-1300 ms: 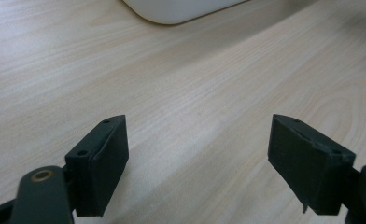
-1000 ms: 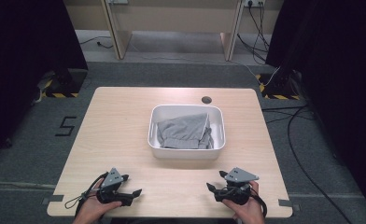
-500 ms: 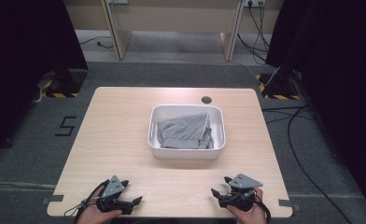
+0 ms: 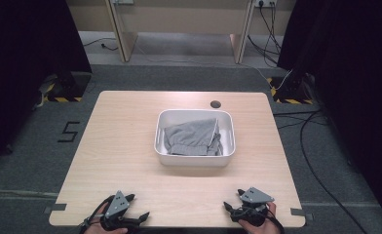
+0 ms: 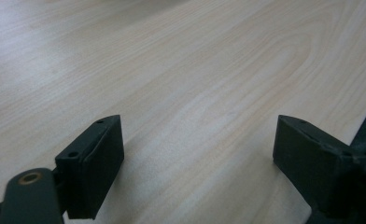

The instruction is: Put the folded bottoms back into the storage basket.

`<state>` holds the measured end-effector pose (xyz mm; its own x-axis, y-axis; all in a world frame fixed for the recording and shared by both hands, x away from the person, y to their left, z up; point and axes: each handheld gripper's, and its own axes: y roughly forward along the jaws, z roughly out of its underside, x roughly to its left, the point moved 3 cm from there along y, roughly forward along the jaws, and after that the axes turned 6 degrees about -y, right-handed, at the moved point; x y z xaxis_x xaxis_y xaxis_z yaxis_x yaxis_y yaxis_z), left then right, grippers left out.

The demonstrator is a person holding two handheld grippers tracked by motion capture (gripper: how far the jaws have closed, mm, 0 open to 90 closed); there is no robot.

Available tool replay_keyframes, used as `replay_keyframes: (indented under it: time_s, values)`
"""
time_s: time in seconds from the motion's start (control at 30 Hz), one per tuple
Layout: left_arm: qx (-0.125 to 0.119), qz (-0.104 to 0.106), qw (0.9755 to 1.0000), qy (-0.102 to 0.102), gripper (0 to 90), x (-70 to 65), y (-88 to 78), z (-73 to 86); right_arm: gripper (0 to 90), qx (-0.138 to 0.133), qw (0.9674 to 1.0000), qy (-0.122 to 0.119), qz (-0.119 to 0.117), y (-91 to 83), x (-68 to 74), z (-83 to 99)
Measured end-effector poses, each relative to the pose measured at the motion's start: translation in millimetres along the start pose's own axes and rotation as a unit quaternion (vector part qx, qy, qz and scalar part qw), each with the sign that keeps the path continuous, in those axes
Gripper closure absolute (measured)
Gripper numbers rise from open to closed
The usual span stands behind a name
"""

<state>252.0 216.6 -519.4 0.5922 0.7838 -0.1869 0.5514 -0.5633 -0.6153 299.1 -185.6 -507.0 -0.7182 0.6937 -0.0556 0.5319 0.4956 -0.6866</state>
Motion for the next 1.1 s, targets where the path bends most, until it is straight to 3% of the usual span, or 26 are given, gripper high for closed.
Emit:
replay_keyframes:
  time_s: [0.4,1.1]
  values:
    - [-0.005,-0.003,1.0,0.003,15.1,-4.1,-5.9,6.9,17.6,-0.038,0.9993,-0.008,-0.002,1.0,8.5,9.2]
    - [-0.005,-0.003,0.9999,0.013,15.1,-4.0,-5.4,7.5,16.4,-0.049,0.9988,-0.005,-0.003,2.2,9.6,10.9]
